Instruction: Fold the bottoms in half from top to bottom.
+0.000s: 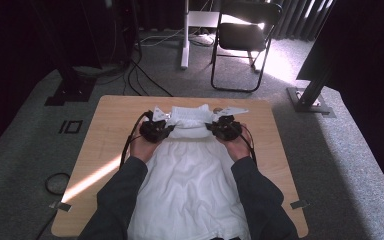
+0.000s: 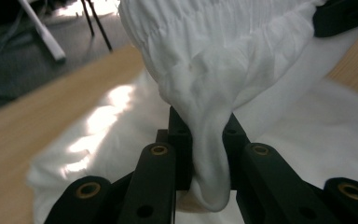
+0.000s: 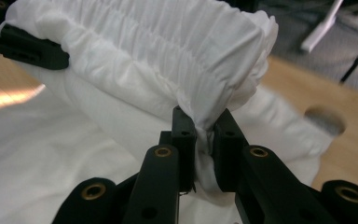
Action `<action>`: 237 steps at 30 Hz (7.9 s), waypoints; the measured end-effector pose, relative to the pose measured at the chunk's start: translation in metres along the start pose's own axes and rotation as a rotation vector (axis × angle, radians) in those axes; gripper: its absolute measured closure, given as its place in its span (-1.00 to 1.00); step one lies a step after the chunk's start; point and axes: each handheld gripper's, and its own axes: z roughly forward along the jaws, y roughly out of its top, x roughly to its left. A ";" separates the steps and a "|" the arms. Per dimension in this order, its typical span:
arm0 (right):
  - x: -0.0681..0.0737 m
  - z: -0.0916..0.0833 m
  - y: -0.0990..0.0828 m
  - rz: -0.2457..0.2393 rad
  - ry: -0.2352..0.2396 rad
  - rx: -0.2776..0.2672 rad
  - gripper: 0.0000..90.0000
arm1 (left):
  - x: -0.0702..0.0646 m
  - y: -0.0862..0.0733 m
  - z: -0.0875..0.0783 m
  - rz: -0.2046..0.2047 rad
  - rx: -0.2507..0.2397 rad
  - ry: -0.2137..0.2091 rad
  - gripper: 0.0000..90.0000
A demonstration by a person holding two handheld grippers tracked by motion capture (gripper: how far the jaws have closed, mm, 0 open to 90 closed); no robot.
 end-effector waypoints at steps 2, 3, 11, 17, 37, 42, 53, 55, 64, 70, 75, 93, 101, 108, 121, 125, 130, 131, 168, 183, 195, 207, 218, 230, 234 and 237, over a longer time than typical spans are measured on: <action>0.006 -0.020 0.011 -0.029 0.009 -0.058 0.82 | -0.006 0.007 -0.020 0.024 -0.051 0.006 0.81; 0.009 -0.028 0.014 -0.043 0.011 -0.075 0.82 | -0.012 0.011 -0.034 0.043 -0.086 0.005 0.81; 0.056 -0.091 -0.010 -0.192 0.105 -0.108 0.81 | -0.052 -0.030 -0.090 0.101 -0.112 -0.062 0.80; 0.077 -0.079 -0.057 -0.175 0.171 -0.003 0.80 | -0.066 -0.087 -0.081 0.032 0.013 -0.131 0.79; 0.062 0.012 -0.127 0.010 0.127 0.224 0.60 | -0.048 -0.136 0.004 -0.118 0.195 -0.108 0.45; 0.044 0.007 -0.111 0.092 0.131 0.202 0.12 | -0.023 -0.117 -0.002 -0.222 0.196 -0.199 0.09; 0.024 -0.041 -0.077 0.101 0.102 0.026 0.69 | 0.003 -0.095 -0.016 -0.244 0.139 -0.122 0.64; 0.019 -0.015 -0.071 0.099 0.052 0.104 0.81 | 0.002 -0.094 -0.001 -0.226 0.157 -0.121 0.72; 0.010 0.043 -0.085 0.180 0.084 0.230 0.70 | -0.007 -0.099 0.032 -0.220 0.214 -0.161 0.72; 0.018 0.019 -0.086 0.157 0.179 0.189 0.58 | -0.022 -0.105 0.010 -0.203 0.132 -0.260 0.68; 0.022 -0.001 -0.080 0.093 0.136 0.132 0.41 | -0.034 -0.118 -0.002 -0.200 0.105 -0.336 0.66; 0.060 0.005 -0.097 0.052 0.212 0.224 0.39 | -0.037 -0.123 -0.018 -0.177 0.084 -0.313 0.51; 0.079 -0.002 -0.121 -0.010 0.206 0.335 0.55 | -0.058 -0.132 -0.002 -0.110 0.202 -0.325 0.45; 0.069 -0.014 -0.109 -0.040 0.159 0.232 0.26 | -0.048 -0.122 -0.014 -0.095 0.134 -0.276 0.35; -0.020 0.054 -0.067 0.074 -0.101 0.156 0.10 | 0.030 -0.088 0.054 -0.155 0.130 0.038 0.18; -0.029 0.072 -0.079 0.101 -0.101 0.198 0.13 | 0.034 -0.106 0.066 -0.187 0.166 0.043 0.18; -0.027 0.068 -0.086 0.108 -0.102 0.210 0.16 | 0.034 -0.120 0.060 -0.230 0.132 0.019 0.21; -0.027 0.067 -0.087 0.111 -0.096 0.207 0.16 | 0.031 -0.121 0.058 -0.225 0.134 0.021 0.21; -0.004 0.039 -0.110 0.060 -0.054 0.191 0.16 | 0.091 -0.116 0.067 -0.394 0.181 0.136 -0.06; -0.074 0.037 -0.069 0.259 -0.178 0.146 -0.04 | 0.089 -0.114 0.067 -0.366 0.201 0.085 0.72; -0.097 0.073 -0.078 0.376 -0.108 0.200 0.81 | 0.089 -0.114 0.065 -0.377 0.196 0.086 0.87; -0.105 0.047 -0.071 0.359 -0.084 0.090 0.89 | 0.104 -0.115 0.038 -0.528 0.021 0.024 0.93; -0.105 0.026 -0.048 0.307 -0.122 0.013 0.90 | 0.107 -0.081 0.022 -0.477 -0.052 0.025 0.93; -0.099 -0.007 0.002 0.217 -0.169 -0.124 0.90 | 0.119 -0.036 -0.003 -0.475 -0.179 0.014 0.93; -0.091 -0.020 0.008 0.166 -0.163 -0.135 0.90 | 0.113 -0.034 -0.016 -0.432 -0.169 0.010 0.93; -0.082 -0.032 0.004 0.139 -0.149 -0.152 0.90 | 0.106 -0.037 -0.031 -0.419 -0.185 -0.019 0.93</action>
